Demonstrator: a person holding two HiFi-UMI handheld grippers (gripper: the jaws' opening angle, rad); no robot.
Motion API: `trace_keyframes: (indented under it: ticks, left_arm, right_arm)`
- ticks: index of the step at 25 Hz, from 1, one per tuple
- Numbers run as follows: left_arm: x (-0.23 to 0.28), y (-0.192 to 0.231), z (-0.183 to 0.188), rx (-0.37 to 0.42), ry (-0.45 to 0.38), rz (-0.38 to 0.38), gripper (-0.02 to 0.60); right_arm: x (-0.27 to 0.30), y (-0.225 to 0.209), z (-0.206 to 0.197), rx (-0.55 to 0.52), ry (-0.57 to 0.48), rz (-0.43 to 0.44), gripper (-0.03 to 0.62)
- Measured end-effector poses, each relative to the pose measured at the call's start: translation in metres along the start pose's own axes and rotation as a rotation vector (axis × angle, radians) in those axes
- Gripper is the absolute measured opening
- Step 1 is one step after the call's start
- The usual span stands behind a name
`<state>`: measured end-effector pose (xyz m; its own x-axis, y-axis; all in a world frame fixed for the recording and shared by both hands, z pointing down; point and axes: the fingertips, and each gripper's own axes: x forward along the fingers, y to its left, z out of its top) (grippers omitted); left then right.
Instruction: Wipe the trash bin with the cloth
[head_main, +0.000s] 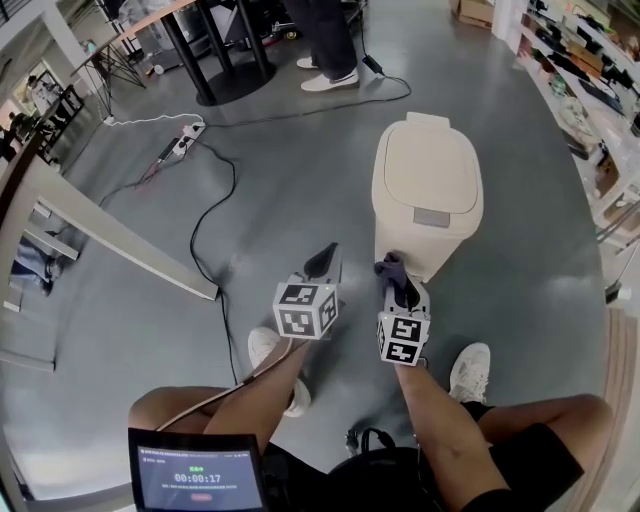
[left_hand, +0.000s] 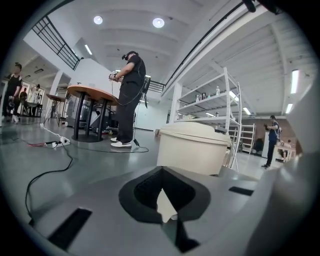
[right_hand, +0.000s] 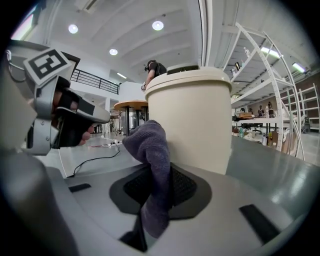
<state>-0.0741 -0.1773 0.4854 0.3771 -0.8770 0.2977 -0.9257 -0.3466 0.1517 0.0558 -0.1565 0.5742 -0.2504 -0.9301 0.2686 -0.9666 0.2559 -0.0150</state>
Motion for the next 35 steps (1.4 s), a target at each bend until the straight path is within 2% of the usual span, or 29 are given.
trace_keyframes:
  ticks: [5, 9, 13, 17, 22, 29, 35]
  left_arm:
    - [0.014, -0.022, -0.015, 0.064, 0.029, -0.037, -0.002]
    - [0.02, -0.037, -0.031, 0.031, 0.063, -0.057, -0.002]
    - [0.026, -0.049, -0.041, 0.034, 0.092, -0.071, -0.002]
    - [0.029, -0.053, -0.041, 0.043, 0.097, -0.066, -0.003]
    - [0.028, -0.047, -0.044, 0.039, 0.105, -0.048, -0.003]
    - [0.025, -0.042, -0.056, 0.021, 0.124, -0.076, -0.002]
    - [0.018, -0.013, -0.072, 0.039, 0.165, -0.051, -0.002]
  right_arm:
    - [-0.007, -0.042, -0.005, 0.003, -0.001, -0.063, 0.074]
    - [-0.016, -0.076, -0.01, 0.009, 0.015, -0.112, 0.074]
    - [-0.023, -0.105, -0.016, 0.029, 0.03, -0.155, 0.074]
    - [-0.03, -0.114, -0.017, 0.039, 0.019, -0.167, 0.074]
    - [-0.034, -0.088, -0.018, 0.031, 0.003, -0.115, 0.074]
    - [-0.009, -0.034, -0.043, 0.062, 0.029, -0.024, 0.074]
    - [0.021, 0.012, -0.055, 0.09, 0.047, 0.047, 0.074]
